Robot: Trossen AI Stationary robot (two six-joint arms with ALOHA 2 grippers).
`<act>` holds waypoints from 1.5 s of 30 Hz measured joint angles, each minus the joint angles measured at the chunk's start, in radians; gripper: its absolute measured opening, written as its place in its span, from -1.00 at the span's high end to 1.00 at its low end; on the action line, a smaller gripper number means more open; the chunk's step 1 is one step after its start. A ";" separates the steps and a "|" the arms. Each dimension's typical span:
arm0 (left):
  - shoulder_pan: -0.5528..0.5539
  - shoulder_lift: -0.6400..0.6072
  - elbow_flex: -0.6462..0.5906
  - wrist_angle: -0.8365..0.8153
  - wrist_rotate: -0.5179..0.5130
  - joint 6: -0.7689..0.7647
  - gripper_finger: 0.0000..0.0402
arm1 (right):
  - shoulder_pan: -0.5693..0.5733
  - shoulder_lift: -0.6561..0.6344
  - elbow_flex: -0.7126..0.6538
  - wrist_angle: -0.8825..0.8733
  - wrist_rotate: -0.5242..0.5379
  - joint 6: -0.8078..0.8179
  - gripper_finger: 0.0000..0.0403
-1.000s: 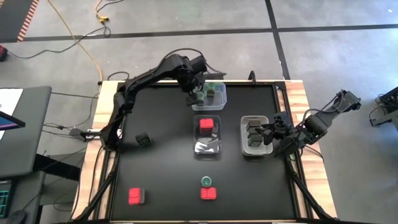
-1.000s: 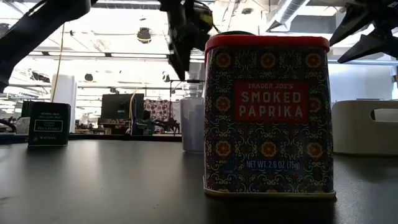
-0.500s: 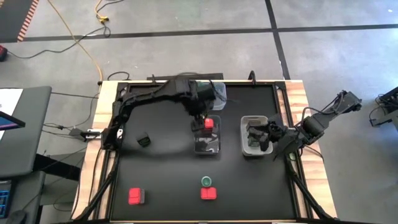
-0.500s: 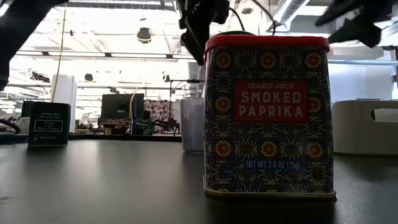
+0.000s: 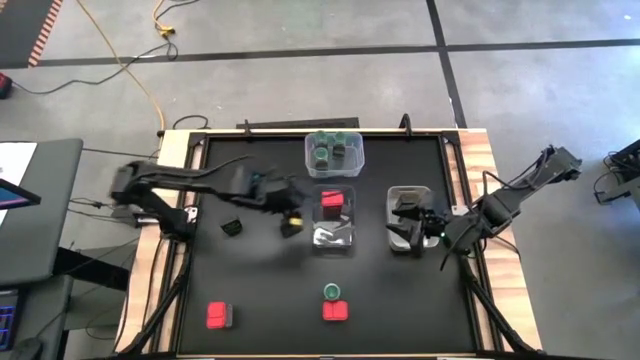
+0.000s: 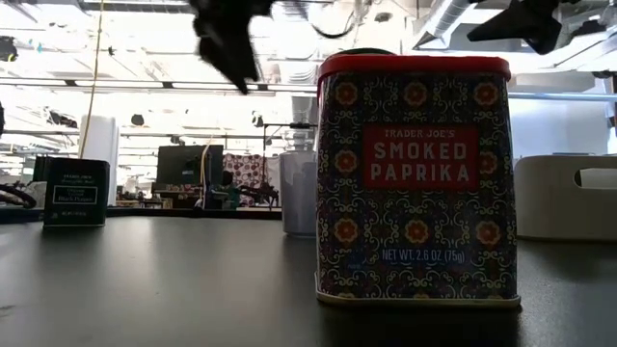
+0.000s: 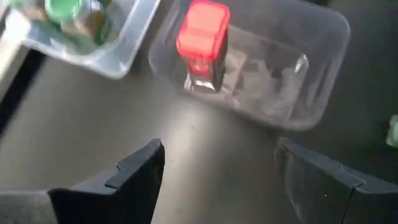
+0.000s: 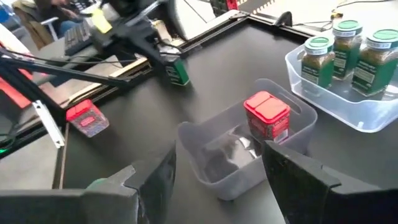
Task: Sort spices by type
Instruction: Put the red seasoning can into the black transparent bin
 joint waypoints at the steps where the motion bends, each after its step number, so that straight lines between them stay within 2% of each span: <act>1: -0.020 -0.045 -0.057 0.023 -0.008 -0.032 -0.45 | -0.003 0.006 0.000 0.000 0.000 0.000 -0.32; 8: -0.177 -0.304 -0.353 0.052 -0.075 -0.272 -0.45 | -0.047 0.030 0.000 -0.001 -0.001 0.000 -0.35; 13: -0.252 -0.423 -0.459 0.056 -0.100 -0.358 -0.45 | -0.095 0.026 0.000 0.006 0.000 0.000 -0.60; 17: -0.276 -0.465 -0.497 0.060 -0.102 -0.391 -0.45 | -0.125 0.028 0.000 -0.001 0.000 0.000 -0.90; 19: -0.285 -0.472 -0.500 0.059 -0.102 -0.392 -0.45 | -0.136 0.028 0.000 -0.001 0.000 0.001 -0.96; 26: -0.294 -0.468 -0.501 0.062 -0.102 -0.365 -0.45 | -0.157 0.030 0.000 0.042 -0.010 -0.015 -0.82; 30: -0.294 -0.467 -0.501 0.061 -0.102 -0.361 -0.45 | -0.164 0.043 0.007 0.193 -0.107 -0.165 -0.80; 32: -0.295 -0.467 -0.501 0.061 -0.102 -0.360 -0.45 | -0.141 0.089 0.054 0.211 -0.122 -0.240 -0.80; 37: -0.295 -0.467 -0.501 0.061 -0.101 -0.361 -0.45 | -0.066 0.304 0.265 0.001 -0.142 -0.374 -0.79; 42: -0.295 -0.467 -0.501 0.059 -0.088 -0.358 -0.45 | -0.014 0.553 0.527 -0.367 -0.238 -0.280 -0.79; 45: -0.295 -0.467 -0.501 0.055 -0.085 -0.358 -0.45 | 0.017 0.695 0.646 -0.518 -0.310 -0.219 -0.79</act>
